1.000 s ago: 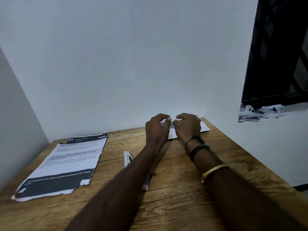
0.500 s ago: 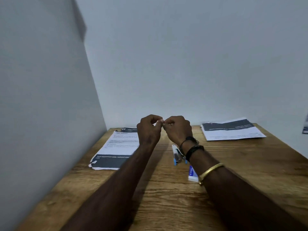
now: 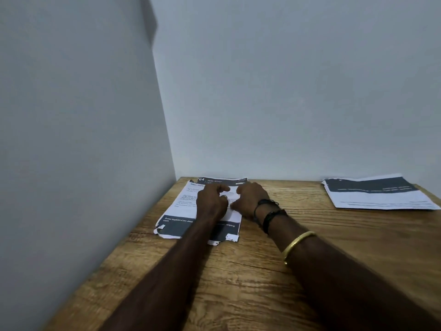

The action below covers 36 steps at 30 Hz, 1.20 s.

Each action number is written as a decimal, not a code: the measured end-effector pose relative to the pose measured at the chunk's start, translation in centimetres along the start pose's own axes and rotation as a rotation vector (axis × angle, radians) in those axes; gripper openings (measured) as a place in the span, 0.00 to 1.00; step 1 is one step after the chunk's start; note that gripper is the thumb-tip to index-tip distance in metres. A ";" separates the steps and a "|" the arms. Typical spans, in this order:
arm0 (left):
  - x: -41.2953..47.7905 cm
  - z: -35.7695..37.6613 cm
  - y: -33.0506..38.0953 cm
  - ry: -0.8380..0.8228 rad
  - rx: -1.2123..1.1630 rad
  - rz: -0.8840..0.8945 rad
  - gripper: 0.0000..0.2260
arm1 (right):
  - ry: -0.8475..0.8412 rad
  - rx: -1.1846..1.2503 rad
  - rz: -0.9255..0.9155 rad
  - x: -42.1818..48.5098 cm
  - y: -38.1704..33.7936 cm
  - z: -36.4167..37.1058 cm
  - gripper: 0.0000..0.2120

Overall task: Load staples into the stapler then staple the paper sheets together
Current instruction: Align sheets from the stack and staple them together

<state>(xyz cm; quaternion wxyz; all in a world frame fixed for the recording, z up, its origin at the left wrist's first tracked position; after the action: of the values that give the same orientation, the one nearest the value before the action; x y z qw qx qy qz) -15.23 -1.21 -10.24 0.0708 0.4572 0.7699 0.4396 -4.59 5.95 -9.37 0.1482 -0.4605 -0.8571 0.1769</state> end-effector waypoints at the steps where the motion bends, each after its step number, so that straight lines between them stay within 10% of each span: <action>1: 0.1 0.1 -0.2 0.009 0.005 -0.013 0.16 | -0.034 -0.056 -0.001 0.5 -0.1 0.5 0.23; 36: -1.1 0.2 2.1 0.015 -0.128 0.189 0.12 | 0.210 0.816 0.081 -0.6 2.4 -2.4 0.24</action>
<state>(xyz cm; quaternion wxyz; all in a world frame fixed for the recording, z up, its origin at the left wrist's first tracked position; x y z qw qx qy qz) -13.15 -1.54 -9.08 0.0522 0.5190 0.6943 0.4958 -1.50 7.11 -8.33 0.3980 -0.4129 -0.6782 0.4594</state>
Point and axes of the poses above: each hand's wrist, its own x-axis towards the middle knuckle, its own z-axis out of the palm, y = z × x, the point moved 4 cm from there along x, towards the middle knuckle, and after that the axes turned 3 degrees about -y, right-handed, at the moved point
